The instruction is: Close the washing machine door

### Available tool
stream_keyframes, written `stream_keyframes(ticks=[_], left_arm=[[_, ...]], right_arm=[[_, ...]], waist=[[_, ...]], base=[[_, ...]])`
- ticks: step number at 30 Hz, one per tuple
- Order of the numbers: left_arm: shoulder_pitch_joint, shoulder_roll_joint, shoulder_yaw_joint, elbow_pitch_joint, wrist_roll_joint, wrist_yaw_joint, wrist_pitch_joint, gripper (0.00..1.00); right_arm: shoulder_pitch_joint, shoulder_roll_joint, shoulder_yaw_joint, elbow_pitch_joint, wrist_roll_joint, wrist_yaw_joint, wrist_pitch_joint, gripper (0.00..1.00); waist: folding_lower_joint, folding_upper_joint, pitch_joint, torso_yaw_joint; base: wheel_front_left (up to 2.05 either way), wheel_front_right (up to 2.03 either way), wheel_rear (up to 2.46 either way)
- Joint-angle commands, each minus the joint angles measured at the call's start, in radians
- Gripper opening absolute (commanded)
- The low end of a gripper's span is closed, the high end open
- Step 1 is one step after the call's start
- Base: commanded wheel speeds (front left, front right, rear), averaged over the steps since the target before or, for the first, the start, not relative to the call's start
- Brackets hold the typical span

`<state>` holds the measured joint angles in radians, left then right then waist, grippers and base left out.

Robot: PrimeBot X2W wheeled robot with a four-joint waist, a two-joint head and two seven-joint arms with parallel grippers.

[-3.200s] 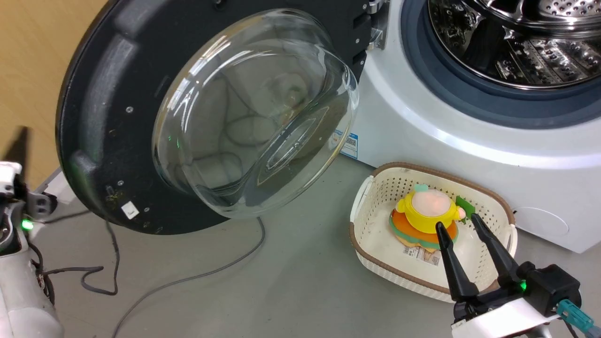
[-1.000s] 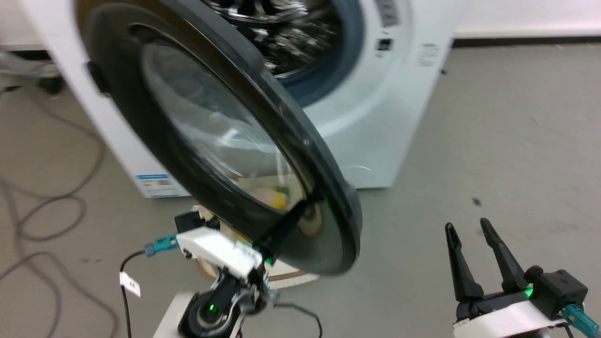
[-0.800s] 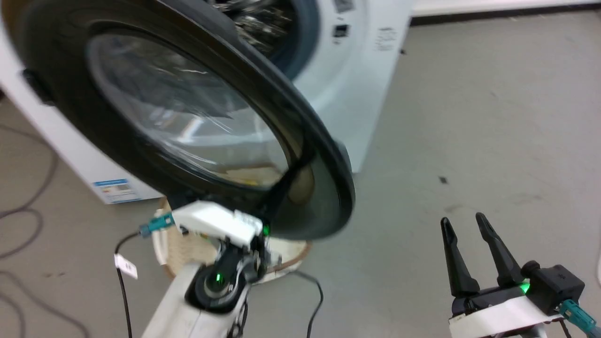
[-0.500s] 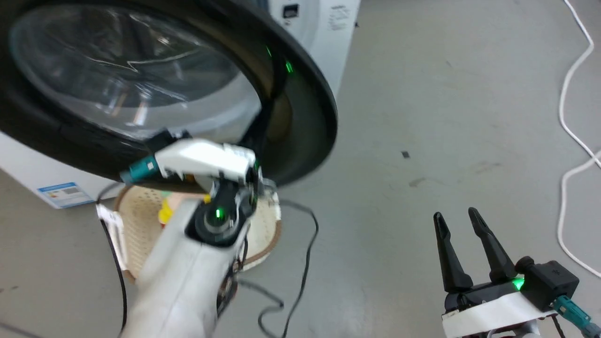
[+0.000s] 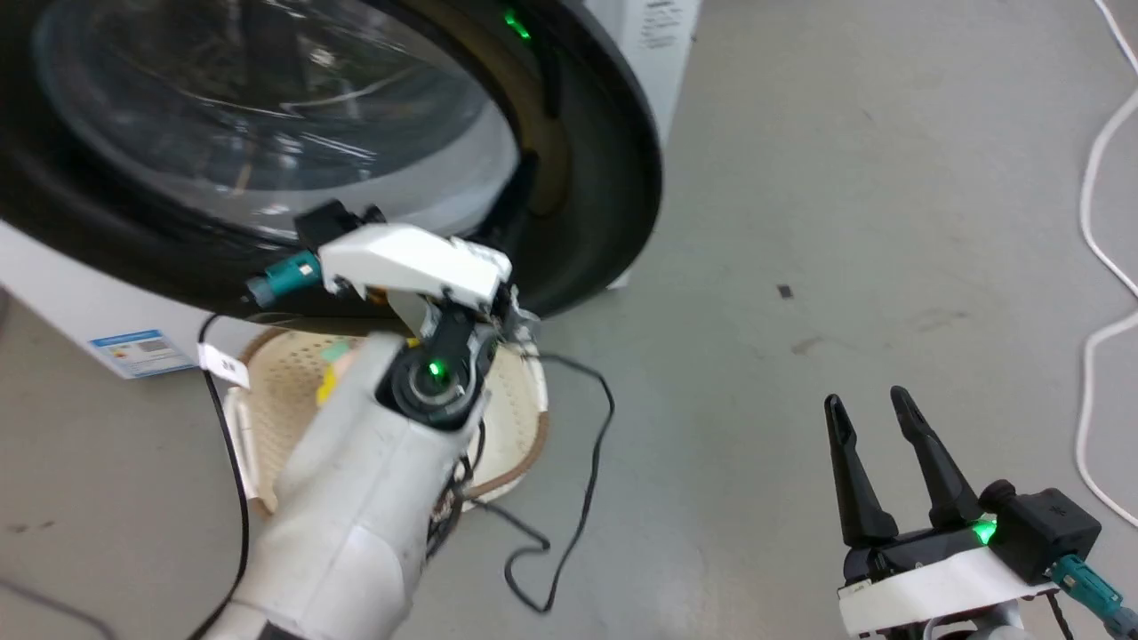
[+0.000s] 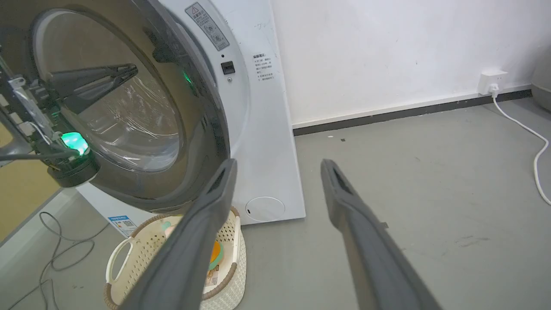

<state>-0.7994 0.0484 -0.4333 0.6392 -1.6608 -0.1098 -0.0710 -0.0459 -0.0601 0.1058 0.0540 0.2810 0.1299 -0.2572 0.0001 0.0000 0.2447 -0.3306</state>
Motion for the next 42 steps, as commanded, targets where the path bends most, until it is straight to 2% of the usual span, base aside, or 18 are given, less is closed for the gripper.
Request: stream_keyframes(ticks=[1, 5, 10, 13, 17, 20, 25, 29, 32, 38, 39, 40, 42], left_arm=[[0.021, 0.002, -0.006, 0.003, 0.008, -0.007, 0.001, 0.0], [0.095, 0.015, -0.041, -0.039, 0.027, -0.017, 0.015, 0.0], [0.181, 0.126, -0.177, -0.124, 0.268, -0.02, -0.083, 0.0], [0.234, 0.188, -0.215, -0.173, 0.39, -0.016, -0.151, 0.0], [0.294, 0.272, -0.207, -0.258, 0.577, 0.046, -0.187, 0.0], [0.365, 0.305, -0.099, -0.37, 0.723, 0.112, -0.19, 0.0], [0.538, 0.292, 0.08, -0.557, 0.952, 0.187, -0.19, 0.0], [0.667, 0.238, 0.195, -0.663, 1.095, 0.214, -0.191, 0.0], [0.739, 0.203, 0.228, -0.691, 1.208, 0.216, -0.191, 0.0], [0.832, 0.151, 0.218, -0.662, 1.375, 0.208, -0.191, 0.0], [0.841, 0.146, 0.214, -0.648, 1.392, 0.209, -0.191, 0.27], [0.848, 0.139, 0.213, -0.633, 1.402, 0.208, -0.191, 1.0], [0.854, 0.132, 0.209, -0.609, 1.427, 0.207, -0.191, 1.0]], right_arm=[[-0.008, 0.005, -0.001, -0.003, -0.003, 0.001, -0.005, 1.0], [-0.002, -0.003, -0.009, -0.005, -0.008, 0.001, -0.005, 1.0], [0.016, -0.019, -0.019, -0.006, -0.011, 0.001, -0.005, 1.0], [0.029, -0.027, -0.024, -0.007, -0.012, 0.001, -0.005, 1.0], [0.045, -0.036, -0.032, -0.011, -0.013, 0.001, -0.005, 1.0], [0.055, -0.041, -0.037, -0.014, -0.014, 0.001, -0.005, 1.0], [0.068, -0.049, -0.039, -0.018, -0.015, 0.001, -0.005, 1.0], [0.078, -0.053, -0.042, -0.022, -0.016, 0.001, -0.005, 1.0], [0.085, -0.057, -0.039, -0.023, -0.016, 0.001, -0.005, 1.0], [0.087, -0.057, -0.03, -0.02, -0.015, 0.001, -0.005, 1.0], [0.087, -0.057, -0.027, -0.019, -0.015, 0.001, -0.005, 1.0], [0.087, -0.057, -0.024, -0.018, -0.015, 0.001, -0.005, 1.0], [0.088, -0.057, -0.023, -0.015, -0.015, 0.001, -0.005, 1.0]], waist=[[-0.0001, 0.0, -0.022, 0.026], [-0.0001, 0.0, -0.059, 0.08], [-0.0001, 0.0, -0.107, 0.154], [-0.0001, 0.0, -0.134, 0.197], [-0.0001, 0.0, -0.162, 0.252], [-0.0001, 0.0, -0.176, 0.285], [-0.0001, 0.0, -0.194, 0.325], [-0.0001, 0.0, -0.205, 0.348], [-0.0001, 0.0, -0.21, 0.359], [-0.0001, 0.0, -0.216, 0.367], [-0.0001, 0.0, -0.217, 0.368], [-0.0001, 0.0, -0.217, 0.368], [-0.0001, 0.0, -0.216, 0.371]], base=[[0.0, 0.0, 0.0], [0.0, 0.0, 0.0], [0.0, 0.0, 0.0], [0.0, 0.0, 0.0], [0.0, 0.0, 0.0], [0.0, 0.0, 0.0], [0.0, 0.0, 0.0], [0.0, 0.0, 0.0], [0.0, 0.0, 0.0], [0.0, 0.0, 0.0], [0.0, 0.0, 0.0], [0.0, 0.0, 0.0], [0.0, 0.0, 0.0]])
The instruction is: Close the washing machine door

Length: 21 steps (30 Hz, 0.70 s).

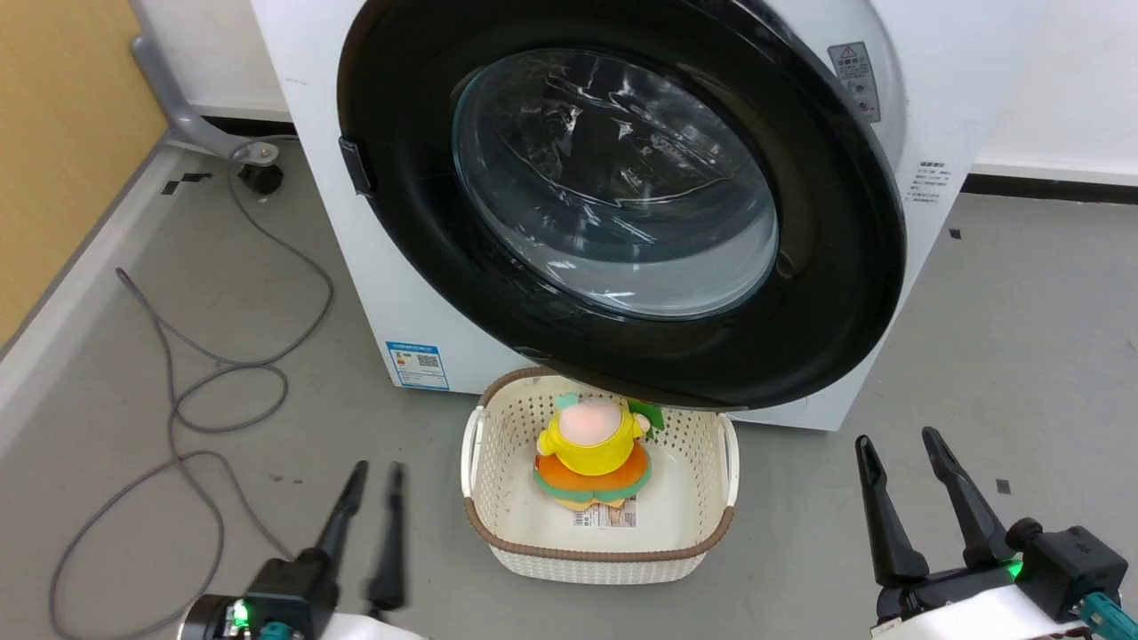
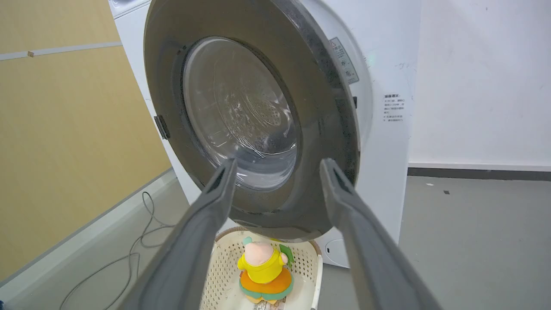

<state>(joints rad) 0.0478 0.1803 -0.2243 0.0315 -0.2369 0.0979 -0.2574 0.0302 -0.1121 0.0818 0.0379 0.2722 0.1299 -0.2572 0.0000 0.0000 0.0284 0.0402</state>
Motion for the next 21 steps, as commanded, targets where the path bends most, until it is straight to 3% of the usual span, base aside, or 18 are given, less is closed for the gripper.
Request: stream_keyframes(ticks=[1, 9, 10, 11, 12, 21], left_arm=[[0.007, -0.003, -0.003, 0.004, 0.018, -0.001, -0.004, 1.0], [0.005, -0.034, 0.003, 0.008, 0.083, 0.004, -0.004, 1.0], [0.002, -0.038, 0.004, 0.006, 0.088, 0.005, -0.004, 1.0], [-0.002, -0.043, 0.006, 0.005, 0.093, 0.005, -0.004, 1.0], [-0.008, -0.046, 0.006, 0.003, 0.098, 0.004, -0.004, 1.0], [-0.065, -0.073, 0.011, -0.015, 0.13, -0.013, -0.004, 1.0]], right_arm=[[0.012, -0.005, 0.002, 0.003, -0.005, 0.001, -0.005, 1.0], [0.011, -0.008, 0.004, 0.005, -0.005, 0.001, -0.005, 1.0], [0.009, -0.009, 0.005, 0.003, -0.003, 0.001, -0.005, 0.93], [0.005, -0.01, 0.005, 0.0, 0.0, 0.001, -0.005, 0.36], [0.002, -0.016, 0.013, -0.004, 0.006, 0.001, -0.005, 0.0], [-0.138, -0.158, 0.12, 0.005, 0.024, 0.001, 0.001, 0.0]], waist=[[0.0, 0.0, 0.001, 0.002], [0.0, 0.0, 0.019, 0.017], [0.0, 0.0, 0.025, 0.02], [0.0, 0.0, 0.032, 0.025], [0.0, 0.0, 0.039, 0.03], [0.0, 0.0, 0.143, 0.087]], base=[[0.0, 0.0, 0.0], [0.0, 0.0, 0.0], [0.0, 0.0, 0.0], [0.0, 0.0, 0.0], [0.0, 0.0, 0.0], [0.0, 0.0, 0.0]])
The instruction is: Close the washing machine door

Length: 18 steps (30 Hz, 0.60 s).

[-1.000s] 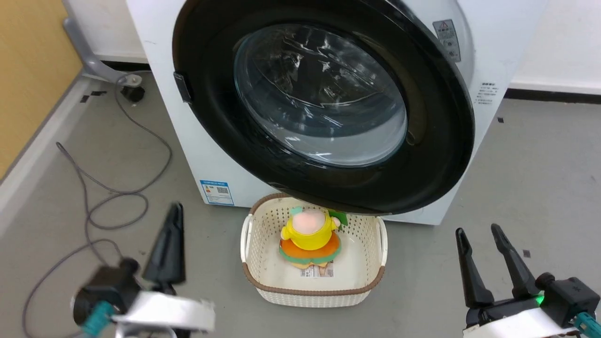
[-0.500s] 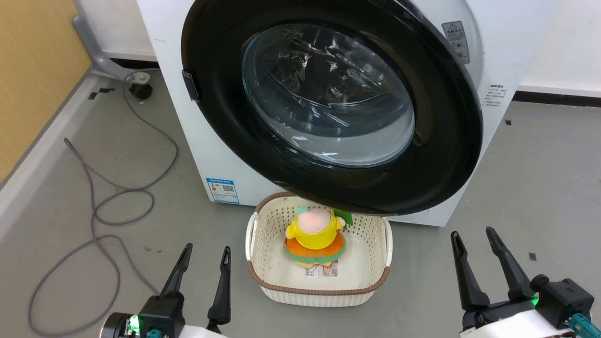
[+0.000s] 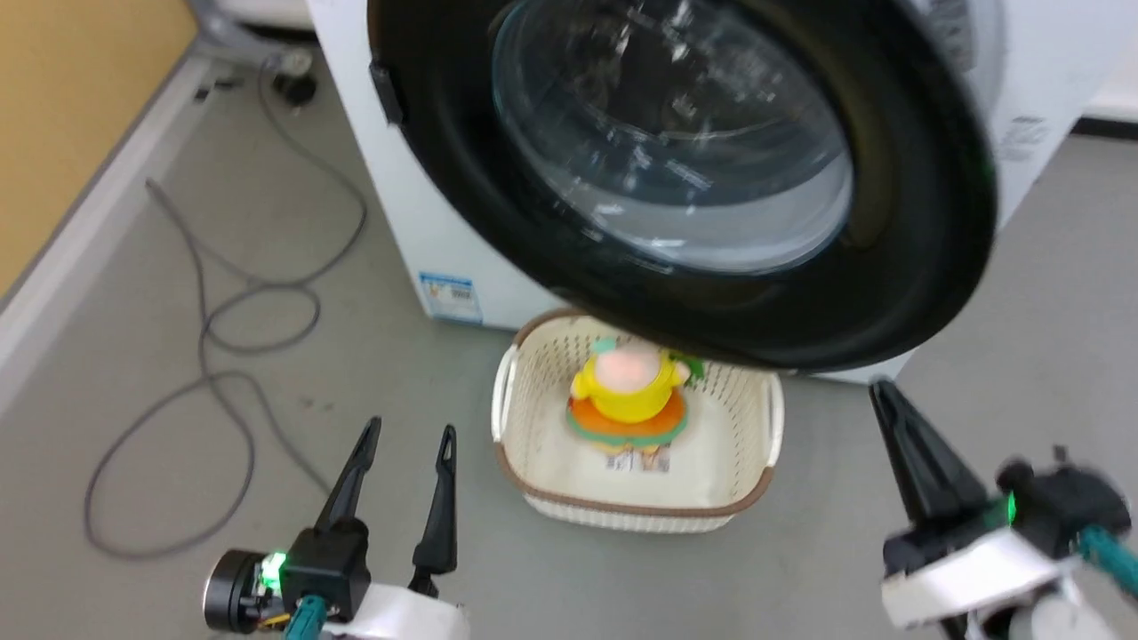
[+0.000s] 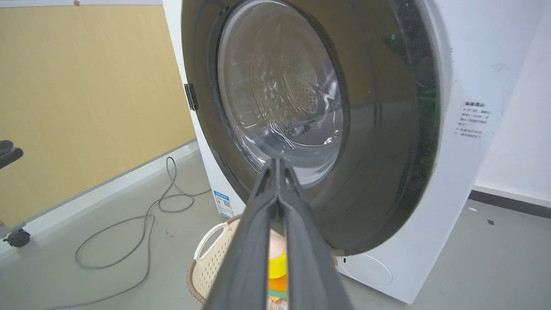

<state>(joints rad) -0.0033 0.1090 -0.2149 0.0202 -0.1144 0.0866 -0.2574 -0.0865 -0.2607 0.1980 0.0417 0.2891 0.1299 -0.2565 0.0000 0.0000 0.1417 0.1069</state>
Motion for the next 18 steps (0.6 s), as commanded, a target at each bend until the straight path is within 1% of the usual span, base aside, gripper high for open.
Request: stream_keyframes(ticks=[1, 5, 9, 11, 14, 18], left_arm=[[-0.021, -0.004, 0.002, -0.005, 0.01, -0.003, -0.004, 1.0], [-0.045, -0.018, -0.002, -0.01, 0.016, -0.012, -0.004, 1.0], [-0.071, -0.028, -0.005, -0.014, 0.022, -0.018, -0.004, 1.0], [-0.08, -0.037, 0.0, -0.016, -0.001, -0.023, -0.004, 1.0], [-0.096, -0.044, -0.004, -0.023, -0.005, -0.028, -0.004, 1.0], [-0.113, -0.049, -0.006, -0.033, 0.005, -0.025, -0.004, 1.0]], right_arm=[[-0.053, -0.036, 0.023, 0.009, 0.011, 0.001, 0.005, 0.0], [-0.188, -0.131, 0.075, 0.064, 0.049, 0.001, 0.032, 0.0], [-0.303, -0.195, 0.084, 0.145, 0.115, 0.001, 0.067, 0.0], [-0.347, -0.226, 0.091, 0.187, 0.131, 0.001, 0.079, 0.0], [-0.409, -0.246, 0.072, 0.254, 0.182, 0.001, 0.089, 0.0], [-0.484, -0.273, 0.064, 0.325, 0.197, 0.001, 0.095, 0.0]], waist=[[0.0, 0.0, 0.043, 0.025], [0.0, 0.0, 0.09, 0.046], [0.0, 0.0, 0.129, 0.068], [0.0, 0.0, 0.145, 0.079], [0.0, 0.0, 0.167, 0.093], [0.0, 0.0, 0.193, 0.104]], base=[[0.0, 0.0, 0.0], [0.0, 0.0, 0.0], [0.0, 0.0, 0.0], [0.0, 0.0, 0.0], [0.0, 0.0, 0.0], [0.0, 0.0, 0.0]])
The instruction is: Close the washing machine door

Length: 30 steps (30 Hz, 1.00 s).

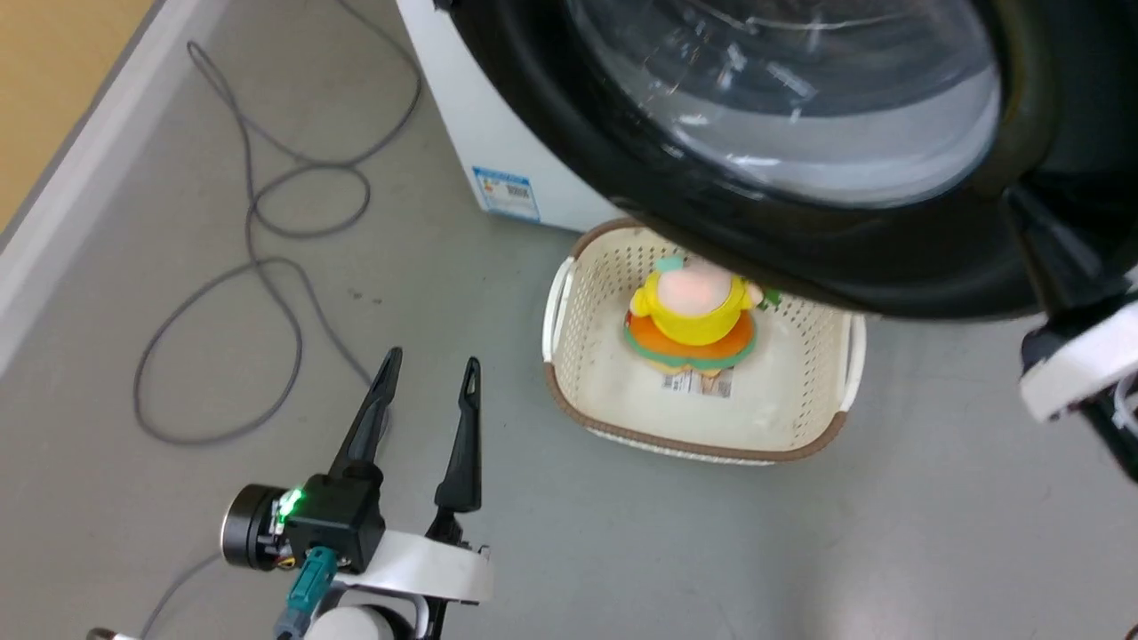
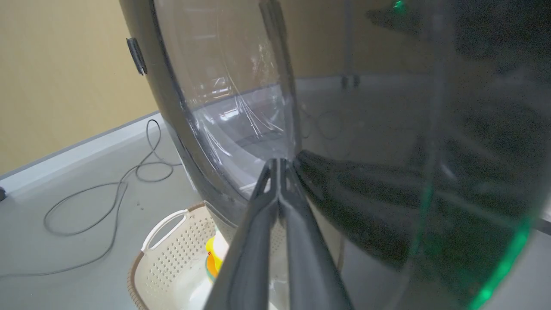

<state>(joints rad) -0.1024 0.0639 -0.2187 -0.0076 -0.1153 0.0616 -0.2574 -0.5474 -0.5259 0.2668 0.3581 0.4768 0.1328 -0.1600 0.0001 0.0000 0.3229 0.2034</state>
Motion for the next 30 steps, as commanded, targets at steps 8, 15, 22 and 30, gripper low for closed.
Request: stream_keyframes(ticks=[8, 15, 22, 30], left_arm=[[-0.036, -0.009, -0.009, -0.017, 0.009, -0.003, -0.004, 1.0], [-0.064, -0.012, -0.017, -0.013, 0.009, -0.006, -0.004, 1.0], [-0.072, -0.013, -0.018, -0.01, 0.005, -0.003, -0.004, 1.0], [-0.058, -0.013, -0.009, 0.003, 0.001, 0.002, -0.004, 1.0]], right_arm=[[-0.169, -0.025, -0.031, 0.125, 0.047, -0.002, 0.014, 0.0], [-0.336, -0.053, -0.06, 0.258, 0.065, -0.002, 0.045, 0.0], [-0.41, -0.052, -0.076, 0.353, 0.074, -0.002, 0.04, 0.0], [-0.359, -0.031, -0.029, 0.375, 0.087, -0.002, -0.025, 0.0]], waist=[[-0.0001, 0.0, 0.055, 0.02], [-0.0001, 0.0, 0.087, 0.034], [-0.0001, 0.0, 0.088, 0.044], [-0.0001, 0.0, 0.029, 0.024]], base=[[0.0, 0.0, 0.0], [0.0, 0.0, 0.0], [0.0, 0.0, 0.0], [0.0, 0.0, 0.0]])
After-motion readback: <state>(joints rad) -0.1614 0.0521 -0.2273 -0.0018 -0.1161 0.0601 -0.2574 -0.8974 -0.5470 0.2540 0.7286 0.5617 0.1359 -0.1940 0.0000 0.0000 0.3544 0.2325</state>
